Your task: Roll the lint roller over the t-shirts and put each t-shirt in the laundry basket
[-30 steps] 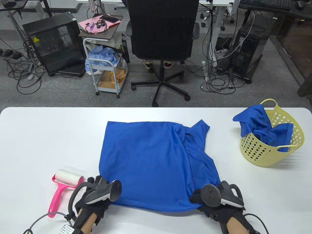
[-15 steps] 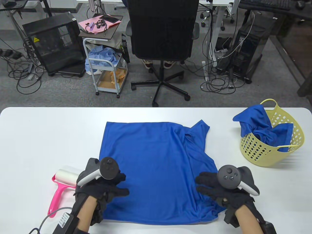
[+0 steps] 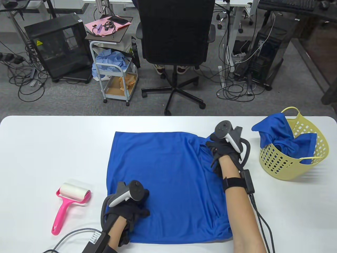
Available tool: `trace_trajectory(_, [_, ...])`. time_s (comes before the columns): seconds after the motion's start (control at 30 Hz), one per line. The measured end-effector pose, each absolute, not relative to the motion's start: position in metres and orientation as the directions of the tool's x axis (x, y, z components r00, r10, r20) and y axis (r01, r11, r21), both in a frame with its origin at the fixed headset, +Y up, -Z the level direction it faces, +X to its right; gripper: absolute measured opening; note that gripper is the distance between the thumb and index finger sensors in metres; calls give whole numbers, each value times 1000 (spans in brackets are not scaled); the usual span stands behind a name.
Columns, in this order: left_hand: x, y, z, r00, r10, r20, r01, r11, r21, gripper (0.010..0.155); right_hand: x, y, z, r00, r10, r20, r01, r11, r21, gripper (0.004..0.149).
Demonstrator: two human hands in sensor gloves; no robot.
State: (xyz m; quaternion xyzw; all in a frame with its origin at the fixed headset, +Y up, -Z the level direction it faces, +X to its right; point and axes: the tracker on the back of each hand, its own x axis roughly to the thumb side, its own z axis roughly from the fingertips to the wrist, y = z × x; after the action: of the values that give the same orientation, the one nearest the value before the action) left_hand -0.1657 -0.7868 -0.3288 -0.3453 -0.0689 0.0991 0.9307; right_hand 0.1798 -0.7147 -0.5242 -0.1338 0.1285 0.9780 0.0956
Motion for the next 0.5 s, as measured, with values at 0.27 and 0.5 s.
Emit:
trace_trajectory(0.27, [-167, -788, -328, 968, 245, 50, -150, 729, -668, 76, 163, -747, -533, -952, -81, -296, 32, -985, 169, 42])
trace_trajectory(0.5, [-166, -787, -328, 972, 234, 14, -160, 704, -692, 76, 214, -710, -506, -890, 53, -453, -74, -997, 30, 41])
